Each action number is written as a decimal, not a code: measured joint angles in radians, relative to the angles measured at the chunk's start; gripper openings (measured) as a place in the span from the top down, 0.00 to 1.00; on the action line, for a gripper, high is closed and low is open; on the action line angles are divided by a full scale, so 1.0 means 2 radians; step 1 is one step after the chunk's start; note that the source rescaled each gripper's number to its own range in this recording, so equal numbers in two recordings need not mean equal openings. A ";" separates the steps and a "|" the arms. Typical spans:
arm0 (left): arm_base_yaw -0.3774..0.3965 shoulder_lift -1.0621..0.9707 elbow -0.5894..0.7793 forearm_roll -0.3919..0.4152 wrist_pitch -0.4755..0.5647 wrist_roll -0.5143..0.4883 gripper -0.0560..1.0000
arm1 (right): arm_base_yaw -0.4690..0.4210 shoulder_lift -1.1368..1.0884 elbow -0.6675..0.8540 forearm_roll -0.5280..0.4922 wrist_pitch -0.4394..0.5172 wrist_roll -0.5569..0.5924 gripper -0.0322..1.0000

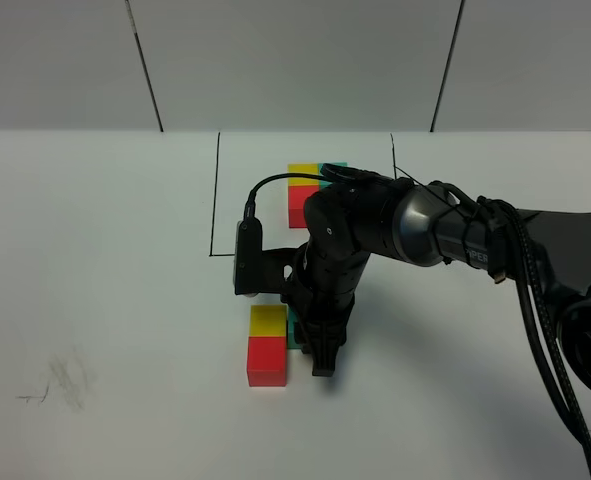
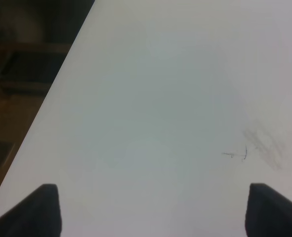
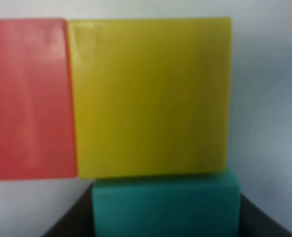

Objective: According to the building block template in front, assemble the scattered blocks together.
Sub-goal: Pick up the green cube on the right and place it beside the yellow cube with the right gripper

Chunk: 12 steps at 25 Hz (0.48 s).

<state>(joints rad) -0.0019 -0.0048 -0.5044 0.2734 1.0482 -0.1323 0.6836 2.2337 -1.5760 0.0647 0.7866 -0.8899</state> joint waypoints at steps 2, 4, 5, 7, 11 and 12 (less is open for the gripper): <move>0.000 0.000 0.000 0.000 0.000 0.000 0.17 | 0.000 0.000 0.000 0.000 0.000 0.000 0.52; 0.000 0.000 0.000 0.000 0.000 0.000 0.17 | 0.000 0.000 0.000 0.000 0.000 0.000 0.52; 0.000 0.000 0.000 0.000 0.000 0.000 0.17 | 0.000 0.000 0.000 0.000 0.000 0.000 0.52; 0.000 0.000 0.000 0.000 0.000 0.000 0.17 | 0.000 0.000 0.000 0.000 0.000 0.000 0.52; 0.000 0.000 0.000 0.000 0.000 0.000 0.17 | 0.000 0.000 0.000 0.000 0.000 0.001 0.52; 0.000 0.000 0.000 0.000 0.000 0.000 0.17 | 0.000 0.000 0.000 0.000 0.002 0.001 0.52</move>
<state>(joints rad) -0.0019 -0.0048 -0.5044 0.2734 1.0482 -0.1333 0.6836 2.2337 -1.5760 0.0654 0.7896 -0.8877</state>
